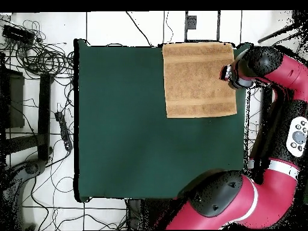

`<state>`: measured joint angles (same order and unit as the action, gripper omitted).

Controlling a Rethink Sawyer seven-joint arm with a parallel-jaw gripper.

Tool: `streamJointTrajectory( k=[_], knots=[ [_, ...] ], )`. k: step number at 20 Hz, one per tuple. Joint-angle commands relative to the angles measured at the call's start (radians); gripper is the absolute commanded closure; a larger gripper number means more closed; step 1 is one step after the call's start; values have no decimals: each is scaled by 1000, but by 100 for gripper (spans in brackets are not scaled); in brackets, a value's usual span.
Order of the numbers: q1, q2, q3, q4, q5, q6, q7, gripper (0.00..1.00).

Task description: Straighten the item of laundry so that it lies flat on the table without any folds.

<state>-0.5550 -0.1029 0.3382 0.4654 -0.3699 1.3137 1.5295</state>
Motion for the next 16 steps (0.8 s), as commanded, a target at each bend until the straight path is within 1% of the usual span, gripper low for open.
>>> streamJointTrajectory(
  k=[1,4,6,9,13,16],
  knots=[
    [39,44,58,154,16,98,-250,0],
    [43,60,60,138,17,94,-216,0],
    [48,80,55,124,2,92,-220,0],
    [42,99,47,151,17,55,-140,0],
    [40,113,49,173,19,34,-160,0],
    [40,107,45,203,20,15,-165,0]
  ],
)
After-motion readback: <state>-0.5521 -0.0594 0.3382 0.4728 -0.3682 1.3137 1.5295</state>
